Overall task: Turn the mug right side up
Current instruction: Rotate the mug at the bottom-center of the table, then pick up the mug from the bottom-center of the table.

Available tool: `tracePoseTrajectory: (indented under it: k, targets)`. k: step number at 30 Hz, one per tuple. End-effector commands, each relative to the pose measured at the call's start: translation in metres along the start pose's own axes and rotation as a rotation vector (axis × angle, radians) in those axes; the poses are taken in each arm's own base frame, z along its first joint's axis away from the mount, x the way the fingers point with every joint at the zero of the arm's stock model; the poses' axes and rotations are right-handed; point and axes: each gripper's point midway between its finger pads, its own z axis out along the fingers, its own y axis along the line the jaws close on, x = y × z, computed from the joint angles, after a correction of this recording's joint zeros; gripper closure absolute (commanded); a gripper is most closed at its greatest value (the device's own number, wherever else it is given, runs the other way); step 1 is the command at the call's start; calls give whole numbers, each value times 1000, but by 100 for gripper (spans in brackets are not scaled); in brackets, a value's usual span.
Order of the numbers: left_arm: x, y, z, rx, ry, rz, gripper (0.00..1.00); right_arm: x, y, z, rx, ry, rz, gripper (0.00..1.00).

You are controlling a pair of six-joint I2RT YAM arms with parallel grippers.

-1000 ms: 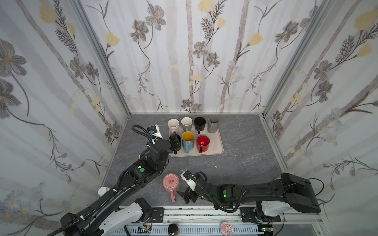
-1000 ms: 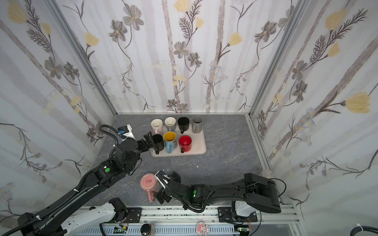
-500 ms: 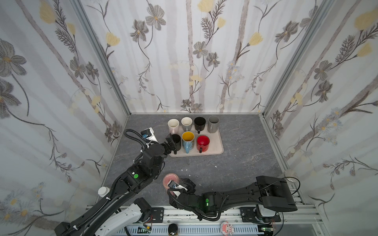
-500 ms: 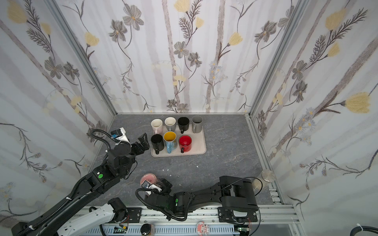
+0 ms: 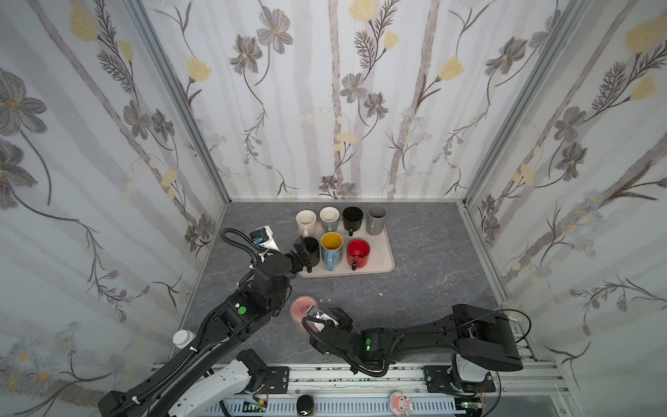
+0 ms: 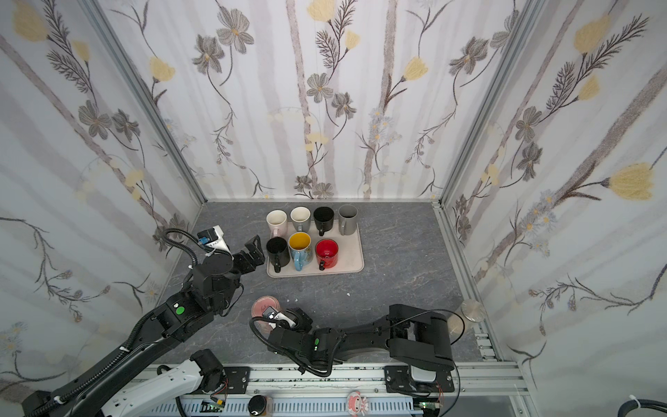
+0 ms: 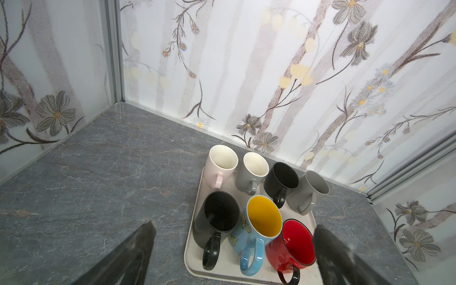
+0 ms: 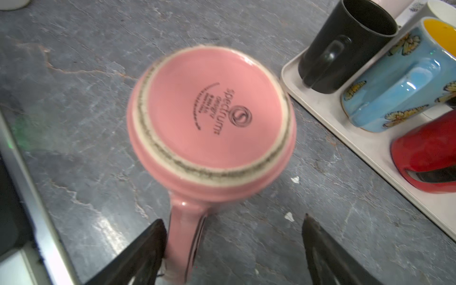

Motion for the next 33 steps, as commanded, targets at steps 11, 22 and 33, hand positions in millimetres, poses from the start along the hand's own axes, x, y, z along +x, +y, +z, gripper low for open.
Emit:
tracePoseTrajectory:
  k: [11,22,33]
  targets:
    - [4,-3,4,32,0,-14,0,-13,-5,-22,-427,-37,65,25]
    - [7,-1,6,34,7,-22,0,-15,-3,-7,-395,11,1,35]
    - [6,-2,6,38,8,-23,0,4,-8,12,-330,81,-24,56]
